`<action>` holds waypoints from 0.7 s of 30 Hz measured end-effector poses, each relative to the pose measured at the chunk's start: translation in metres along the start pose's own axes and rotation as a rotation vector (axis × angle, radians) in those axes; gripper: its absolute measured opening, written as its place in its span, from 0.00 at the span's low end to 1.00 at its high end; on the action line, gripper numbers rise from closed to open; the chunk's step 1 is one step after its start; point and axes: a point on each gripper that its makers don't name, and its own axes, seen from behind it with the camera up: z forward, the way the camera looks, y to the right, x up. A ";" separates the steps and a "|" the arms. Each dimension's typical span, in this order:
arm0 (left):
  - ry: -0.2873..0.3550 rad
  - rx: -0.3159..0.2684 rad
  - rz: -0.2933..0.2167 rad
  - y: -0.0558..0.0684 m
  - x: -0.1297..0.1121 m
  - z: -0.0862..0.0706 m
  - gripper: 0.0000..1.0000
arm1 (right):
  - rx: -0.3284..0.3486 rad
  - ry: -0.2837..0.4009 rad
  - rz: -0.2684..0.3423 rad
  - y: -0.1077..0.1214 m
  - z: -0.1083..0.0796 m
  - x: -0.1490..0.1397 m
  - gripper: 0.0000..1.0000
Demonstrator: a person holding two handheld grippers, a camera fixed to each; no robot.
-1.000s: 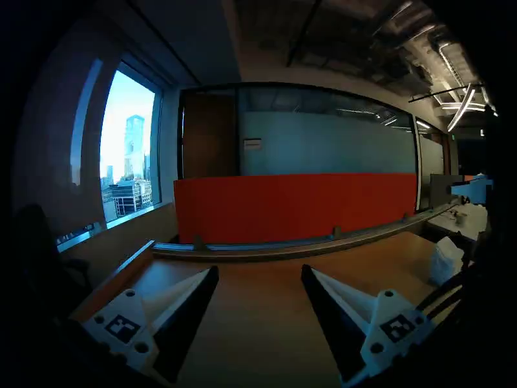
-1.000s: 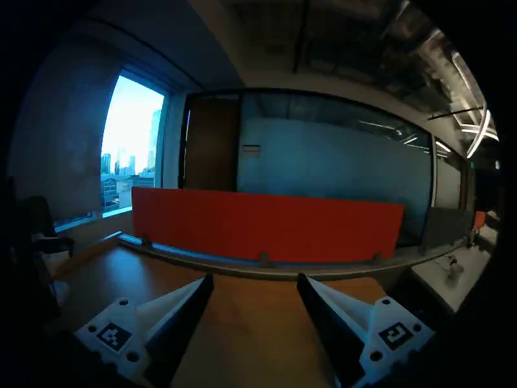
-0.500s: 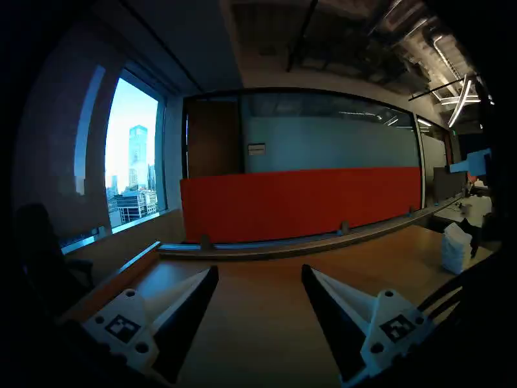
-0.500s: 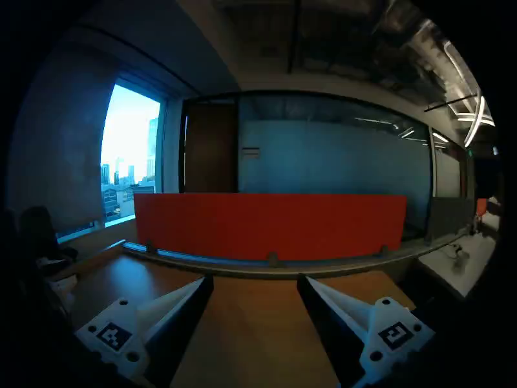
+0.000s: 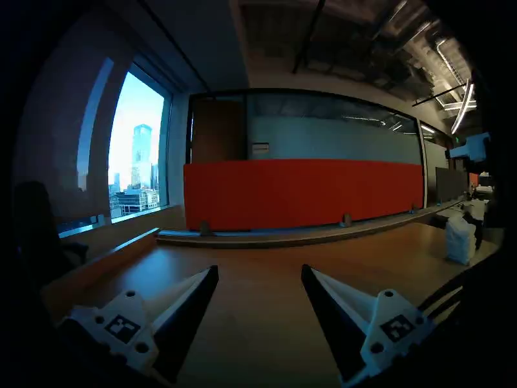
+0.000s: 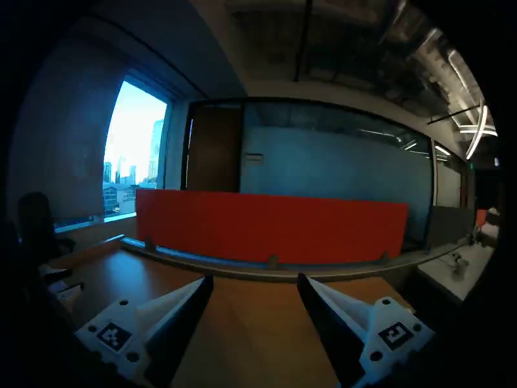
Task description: Fold towel
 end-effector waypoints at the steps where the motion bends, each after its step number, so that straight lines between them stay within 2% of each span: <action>1: 0.001 0.000 0.000 0.000 -0.004 0.000 0.95 | -0.001 0.000 -0.001 0.000 0.000 -0.003 1.00; 11: 0.008 -0.002 -0.011 0.007 -0.037 0.001 0.95 | 0.001 0.009 -0.015 -0.002 0.000 -0.020 1.00; 21: 0.011 0.006 -0.008 0.008 -0.052 0.000 0.95 | -0.007 0.017 -0.026 0.003 -0.001 -0.023 1.00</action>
